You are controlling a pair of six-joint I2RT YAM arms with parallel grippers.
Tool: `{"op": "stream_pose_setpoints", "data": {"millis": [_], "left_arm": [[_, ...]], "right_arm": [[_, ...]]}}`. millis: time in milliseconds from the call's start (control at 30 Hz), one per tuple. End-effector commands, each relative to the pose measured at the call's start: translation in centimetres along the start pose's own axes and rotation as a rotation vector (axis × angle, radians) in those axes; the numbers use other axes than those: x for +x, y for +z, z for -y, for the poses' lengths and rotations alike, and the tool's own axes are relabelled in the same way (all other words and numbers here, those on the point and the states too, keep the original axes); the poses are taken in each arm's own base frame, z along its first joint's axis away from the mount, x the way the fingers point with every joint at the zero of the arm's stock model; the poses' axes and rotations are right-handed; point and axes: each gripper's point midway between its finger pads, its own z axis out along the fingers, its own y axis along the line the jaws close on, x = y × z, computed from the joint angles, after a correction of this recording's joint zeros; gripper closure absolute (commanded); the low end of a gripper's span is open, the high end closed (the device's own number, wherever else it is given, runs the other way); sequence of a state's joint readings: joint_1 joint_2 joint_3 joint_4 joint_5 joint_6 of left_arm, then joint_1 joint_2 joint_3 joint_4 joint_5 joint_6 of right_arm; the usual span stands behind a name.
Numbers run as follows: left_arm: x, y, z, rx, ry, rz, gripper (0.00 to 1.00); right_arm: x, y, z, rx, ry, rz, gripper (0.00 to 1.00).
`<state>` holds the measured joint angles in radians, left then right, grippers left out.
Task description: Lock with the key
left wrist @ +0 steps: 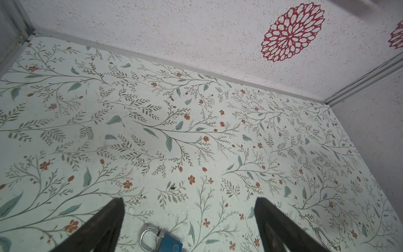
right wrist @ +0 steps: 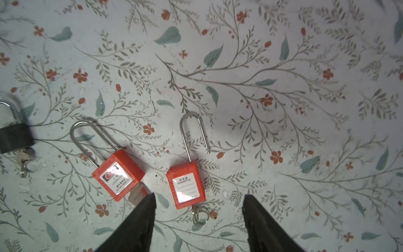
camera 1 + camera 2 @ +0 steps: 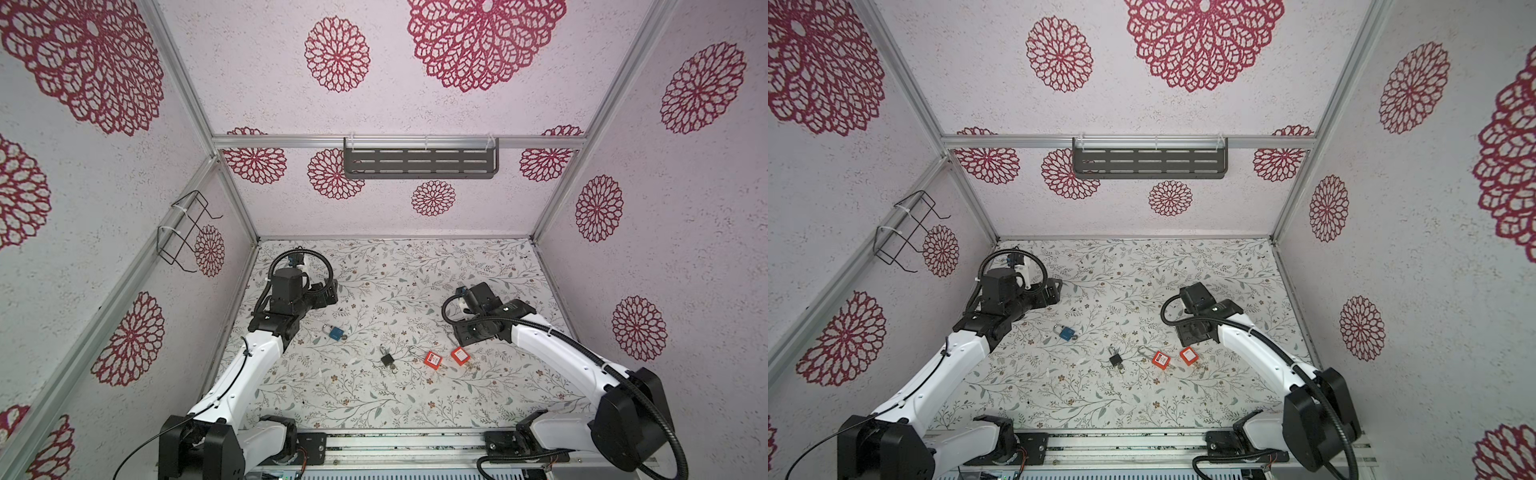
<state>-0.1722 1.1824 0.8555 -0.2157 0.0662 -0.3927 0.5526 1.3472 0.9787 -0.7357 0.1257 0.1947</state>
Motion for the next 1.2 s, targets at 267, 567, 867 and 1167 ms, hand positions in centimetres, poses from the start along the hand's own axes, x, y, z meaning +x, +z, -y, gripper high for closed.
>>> {"op": "stream_pose_setpoints", "data": {"millis": [267,567,867,1167], "left_arm": [[0.5,0.0,1.8,0.028,0.077,-0.026,0.03],[0.5,0.0,2.8,0.059,0.106,-0.039,0.03],[0.8,-0.1,3.6,0.073,0.149,-0.060,0.03],[0.7,0.1,4.3,0.083,0.168,-0.075,0.03]], "right_arm": [[2.8,1.4,-1.2,0.039,0.048,-0.087,0.33],[3.7,3.2,-1.3,0.071,0.050,-0.140,0.31],[4.2,4.4,-1.2,0.093,0.034,-0.176,0.33],[4.4,5.4,-1.5,0.089,0.018,-0.203,0.37]]}}
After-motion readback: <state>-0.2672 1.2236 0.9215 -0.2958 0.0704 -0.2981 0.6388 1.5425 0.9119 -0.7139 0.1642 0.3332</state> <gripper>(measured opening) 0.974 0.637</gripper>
